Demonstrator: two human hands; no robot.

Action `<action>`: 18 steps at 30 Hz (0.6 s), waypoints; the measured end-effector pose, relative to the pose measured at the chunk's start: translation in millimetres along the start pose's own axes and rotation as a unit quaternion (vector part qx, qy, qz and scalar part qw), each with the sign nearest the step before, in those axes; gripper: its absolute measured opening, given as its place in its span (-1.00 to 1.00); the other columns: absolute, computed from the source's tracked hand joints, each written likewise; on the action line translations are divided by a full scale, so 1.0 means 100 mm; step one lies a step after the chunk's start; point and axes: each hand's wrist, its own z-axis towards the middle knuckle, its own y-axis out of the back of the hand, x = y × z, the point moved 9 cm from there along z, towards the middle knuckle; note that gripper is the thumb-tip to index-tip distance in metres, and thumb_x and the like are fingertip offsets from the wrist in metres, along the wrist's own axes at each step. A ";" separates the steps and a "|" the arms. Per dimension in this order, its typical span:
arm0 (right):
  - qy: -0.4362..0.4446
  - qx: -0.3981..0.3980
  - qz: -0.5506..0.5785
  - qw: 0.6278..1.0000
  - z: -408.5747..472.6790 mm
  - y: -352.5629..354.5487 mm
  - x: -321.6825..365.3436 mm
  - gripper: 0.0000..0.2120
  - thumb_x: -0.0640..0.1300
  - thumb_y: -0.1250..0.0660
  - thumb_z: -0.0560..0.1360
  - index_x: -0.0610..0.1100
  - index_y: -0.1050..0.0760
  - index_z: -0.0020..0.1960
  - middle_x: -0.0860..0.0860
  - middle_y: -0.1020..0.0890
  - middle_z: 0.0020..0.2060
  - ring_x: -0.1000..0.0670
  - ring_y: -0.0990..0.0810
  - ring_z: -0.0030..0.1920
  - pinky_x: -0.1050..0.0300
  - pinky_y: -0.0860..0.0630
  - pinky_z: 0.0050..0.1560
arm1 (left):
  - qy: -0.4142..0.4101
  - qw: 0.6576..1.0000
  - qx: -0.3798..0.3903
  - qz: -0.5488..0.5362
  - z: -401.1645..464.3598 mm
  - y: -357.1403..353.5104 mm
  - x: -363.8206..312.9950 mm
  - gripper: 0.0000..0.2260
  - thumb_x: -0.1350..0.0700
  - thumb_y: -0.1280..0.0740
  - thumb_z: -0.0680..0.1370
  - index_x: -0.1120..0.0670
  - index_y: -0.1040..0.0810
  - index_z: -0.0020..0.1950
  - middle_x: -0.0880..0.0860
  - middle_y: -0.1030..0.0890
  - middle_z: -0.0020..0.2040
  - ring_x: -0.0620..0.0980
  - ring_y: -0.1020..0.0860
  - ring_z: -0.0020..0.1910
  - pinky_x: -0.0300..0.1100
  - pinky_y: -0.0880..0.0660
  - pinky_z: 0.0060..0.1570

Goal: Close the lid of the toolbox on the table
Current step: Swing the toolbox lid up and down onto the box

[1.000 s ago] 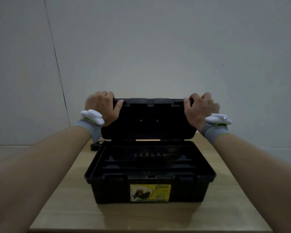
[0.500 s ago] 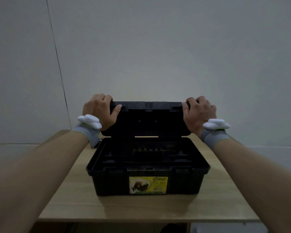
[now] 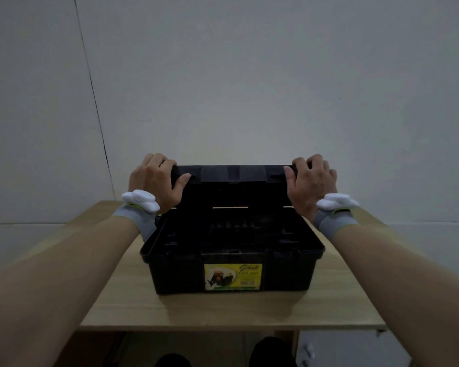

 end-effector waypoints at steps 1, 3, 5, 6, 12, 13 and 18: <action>-0.001 -0.003 0.001 1.000 -0.02 0.01 0.00 -0.63 0.09 -0.13 0.57 -0.18 -0.51 0.06 -0.18 -0.48 -0.04 -0.20 -0.44 -0.06 -0.04 -0.33 -0.07 | -0.001 1.000 -0.001 -0.003 -0.02 0.00 0.00 -0.64 -0.11 -0.26 0.48 0.19 -0.58 -0.07 0.14 -0.58 -0.13 0.18 -0.51 -0.09 -0.04 -0.46 -0.29; -0.006 -0.007 0.001 1.000 -0.07 0.02 0.01 -0.64 0.09 -0.14 0.57 -0.19 -0.51 0.06 -0.19 -0.48 -0.03 -0.20 -0.44 -0.06 -0.03 -0.31 -0.08 | -0.002 1.000 -0.001 -0.009 -0.06 0.00 -0.02 -0.65 -0.10 -0.26 0.48 0.19 -0.56 -0.06 0.15 -0.57 -0.12 0.19 -0.50 -0.09 -0.02 -0.46 -0.27; -0.009 -0.008 0.003 1.000 -0.11 0.03 0.01 -0.63 0.08 -0.15 0.57 -0.20 -0.52 0.08 -0.20 -0.48 -0.02 -0.21 -0.44 -0.05 -0.04 -0.31 -0.08 | 0.001 1.000 -0.002 -0.012 -0.10 -0.01 -0.01 -0.65 -0.10 -0.25 0.48 0.20 -0.55 -0.05 0.16 -0.57 -0.11 0.20 -0.50 -0.09 0.00 -0.46 -0.23; -0.010 -0.008 0.004 1.000 -0.13 0.03 0.01 -0.63 0.08 -0.15 0.57 -0.20 -0.51 0.09 -0.20 -0.48 -0.01 -0.22 -0.44 -0.05 -0.05 -0.31 -0.08 | 0.002 1.000 -0.004 -0.012 -0.12 0.00 -0.01 -0.64 -0.10 -0.25 0.47 0.20 -0.55 -0.05 0.16 -0.57 -0.11 0.20 -0.49 -0.09 0.00 -0.46 -0.23; -0.014 -0.014 0.008 1.000 -0.23 0.06 0.02 -0.63 0.07 -0.15 0.57 -0.21 -0.50 0.11 -0.21 -0.48 0.00 -0.22 -0.44 -0.03 -0.07 -0.33 -0.07 | -0.003 1.000 -0.004 -0.012 -0.21 0.03 -0.05 -0.65 -0.09 -0.25 0.46 0.21 -0.54 -0.04 0.17 -0.56 -0.11 0.21 -0.49 -0.10 -0.02 -0.43 -0.24; -0.015 -0.017 0.008 1.000 -0.25 0.06 0.02 -0.63 0.07 -0.15 0.57 -0.22 -0.50 0.11 -0.22 -0.48 0.00 -0.22 -0.44 -0.04 -0.07 -0.33 -0.07 | -0.003 1.000 -0.003 -0.010 -0.23 0.03 -0.05 -0.64 -0.09 -0.25 0.46 0.21 -0.54 -0.04 0.17 -0.56 -0.10 0.21 -0.49 -0.10 -0.02 -0.43 -0.25; -0.013 -0.032 0.009 0.999 -0.34 0.06 0.03 -0.64 0.05 -0.19 0.56 -0.24 -0.50 0.09 -0.24 -0.48 -0.02 -0.23 -0.45 -0.07 -0.05 -0.33 -0.11 | 0.004 1.000 0.002 -0.009 -0.31 0.06 -0.08 -0.66 -0.06 -0.27 0.46 0.22 -0.54 -0.03 0.18 -0.56 -0.09 0.21 -0.50 -0.09 -0.01 -0.46 -0.25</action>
